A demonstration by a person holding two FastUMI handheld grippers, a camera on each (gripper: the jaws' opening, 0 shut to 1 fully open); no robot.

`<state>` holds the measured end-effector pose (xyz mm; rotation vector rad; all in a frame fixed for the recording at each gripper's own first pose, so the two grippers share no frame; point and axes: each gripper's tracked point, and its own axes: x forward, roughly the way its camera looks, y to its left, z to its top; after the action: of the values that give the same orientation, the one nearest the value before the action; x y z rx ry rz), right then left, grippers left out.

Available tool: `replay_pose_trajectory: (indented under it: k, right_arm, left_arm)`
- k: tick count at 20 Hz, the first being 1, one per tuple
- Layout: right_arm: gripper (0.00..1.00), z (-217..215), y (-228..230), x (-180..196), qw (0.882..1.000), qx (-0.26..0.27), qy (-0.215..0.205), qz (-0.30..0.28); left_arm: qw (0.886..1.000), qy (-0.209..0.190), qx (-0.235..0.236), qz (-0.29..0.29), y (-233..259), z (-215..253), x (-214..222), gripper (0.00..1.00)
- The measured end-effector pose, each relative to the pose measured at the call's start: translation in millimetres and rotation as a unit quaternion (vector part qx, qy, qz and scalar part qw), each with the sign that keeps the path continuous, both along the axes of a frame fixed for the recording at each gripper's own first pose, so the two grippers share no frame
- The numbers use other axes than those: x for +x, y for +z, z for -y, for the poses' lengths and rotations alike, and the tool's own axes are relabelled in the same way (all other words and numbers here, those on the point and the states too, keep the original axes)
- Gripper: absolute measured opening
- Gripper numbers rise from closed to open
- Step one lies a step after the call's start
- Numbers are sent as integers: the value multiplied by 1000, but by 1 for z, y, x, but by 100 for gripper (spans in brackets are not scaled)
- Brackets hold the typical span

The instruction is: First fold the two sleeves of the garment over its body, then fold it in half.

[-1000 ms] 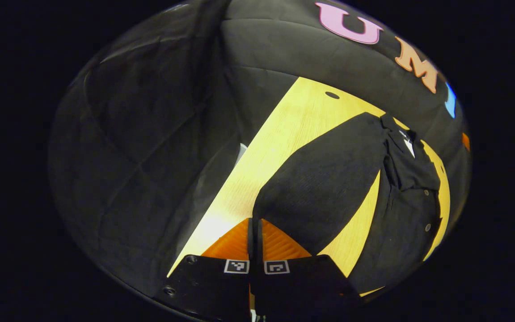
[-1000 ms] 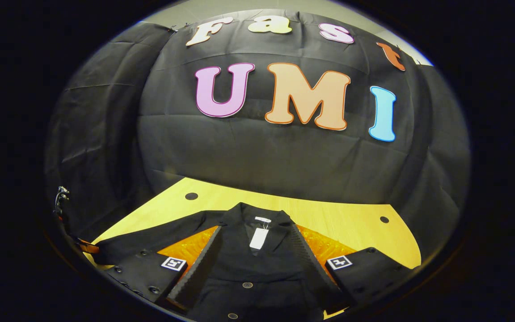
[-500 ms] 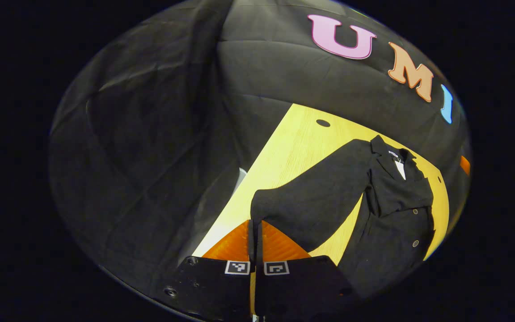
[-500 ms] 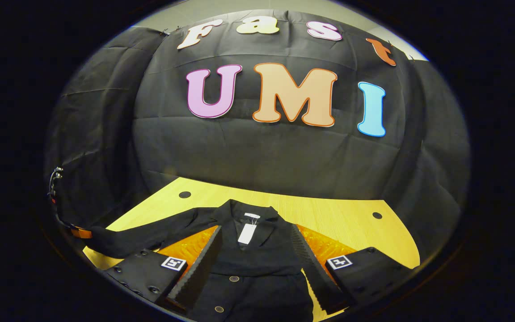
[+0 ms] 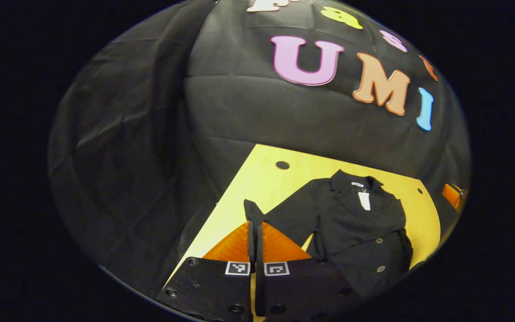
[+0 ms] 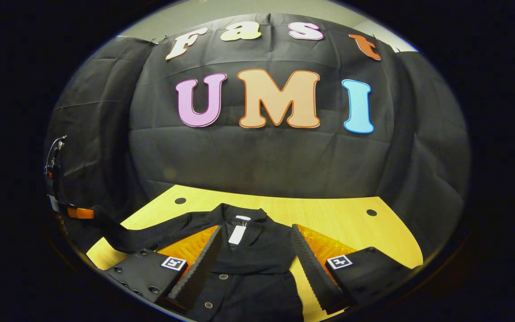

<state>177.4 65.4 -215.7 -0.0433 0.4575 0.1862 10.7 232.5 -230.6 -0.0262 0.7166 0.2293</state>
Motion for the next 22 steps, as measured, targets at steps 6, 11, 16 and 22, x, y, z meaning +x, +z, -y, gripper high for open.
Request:
replay_pose_trajectory:
  k: [6,11,16,22]
  right_arm:
    - [98,39,7,-2,1000,21,-18,5]
    - [98,77,13,-6,999,25,-31,16]
    - [98,115,14,-12,998,37,-50,13]
    - [97,167,18,-22,996,33,-80,18]
  left_arm:
    - [997,-74,2,33,27,75,45,0]
    - [990,-131,1,43,35,137,76,0]
    - [984,-177,-16,30,10,203,96,0]
    - [975,-217,-30,20,-9,263,107,0]
